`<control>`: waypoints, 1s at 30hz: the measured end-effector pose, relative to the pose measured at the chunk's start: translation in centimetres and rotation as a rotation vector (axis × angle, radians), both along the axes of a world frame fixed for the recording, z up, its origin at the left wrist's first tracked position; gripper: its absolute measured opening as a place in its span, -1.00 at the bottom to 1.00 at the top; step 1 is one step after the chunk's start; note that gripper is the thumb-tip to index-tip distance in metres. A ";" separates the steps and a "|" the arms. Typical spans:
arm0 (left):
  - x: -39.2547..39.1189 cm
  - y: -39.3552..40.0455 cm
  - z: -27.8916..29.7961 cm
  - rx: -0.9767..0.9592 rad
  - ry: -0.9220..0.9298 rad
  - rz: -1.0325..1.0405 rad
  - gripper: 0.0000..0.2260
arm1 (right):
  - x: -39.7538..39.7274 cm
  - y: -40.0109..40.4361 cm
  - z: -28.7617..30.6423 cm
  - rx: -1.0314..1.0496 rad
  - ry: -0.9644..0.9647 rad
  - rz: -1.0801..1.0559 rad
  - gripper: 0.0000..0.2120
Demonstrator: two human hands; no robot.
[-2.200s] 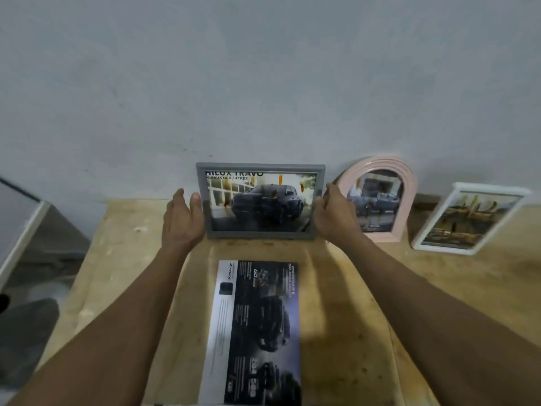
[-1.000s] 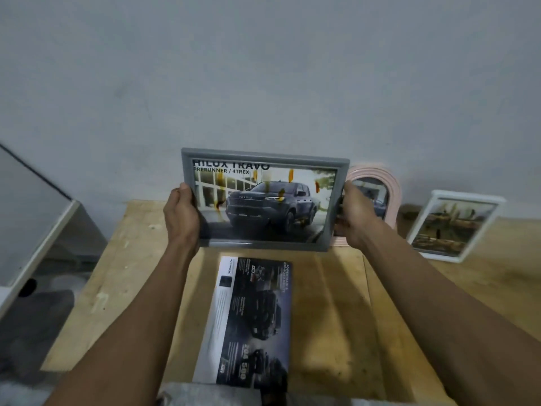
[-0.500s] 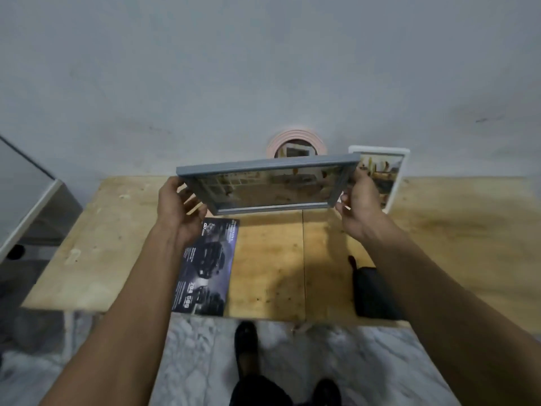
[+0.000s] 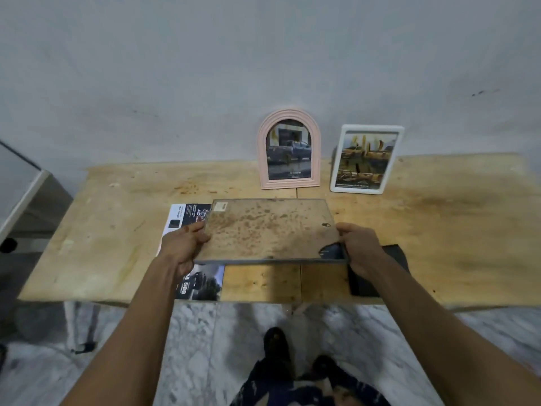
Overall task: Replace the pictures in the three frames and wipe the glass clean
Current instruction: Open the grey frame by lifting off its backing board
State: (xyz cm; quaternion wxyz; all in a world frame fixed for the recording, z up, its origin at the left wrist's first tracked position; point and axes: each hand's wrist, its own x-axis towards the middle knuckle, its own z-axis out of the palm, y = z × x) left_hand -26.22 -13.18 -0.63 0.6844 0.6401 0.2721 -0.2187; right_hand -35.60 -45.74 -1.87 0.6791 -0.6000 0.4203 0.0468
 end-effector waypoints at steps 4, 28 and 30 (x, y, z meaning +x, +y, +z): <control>1.1 0.1 -5.2 0.139 -0.004 0.024 -0.69 | -0.6 0.9 -3.0 -0.103 0.046 0.011 -0.66; -1.5 -3.5 -14.2 0.525 0.052 -0.155 -0.63 | -2.8 2.1 -9.8 -0.353 0.191 0.181 -0.64; -1.9 -4.0 -13.8 0.590 0.056 -0.202 -0.61 | -2.8 2.3 -10.0 -0.373 0.191 0.201 -0.60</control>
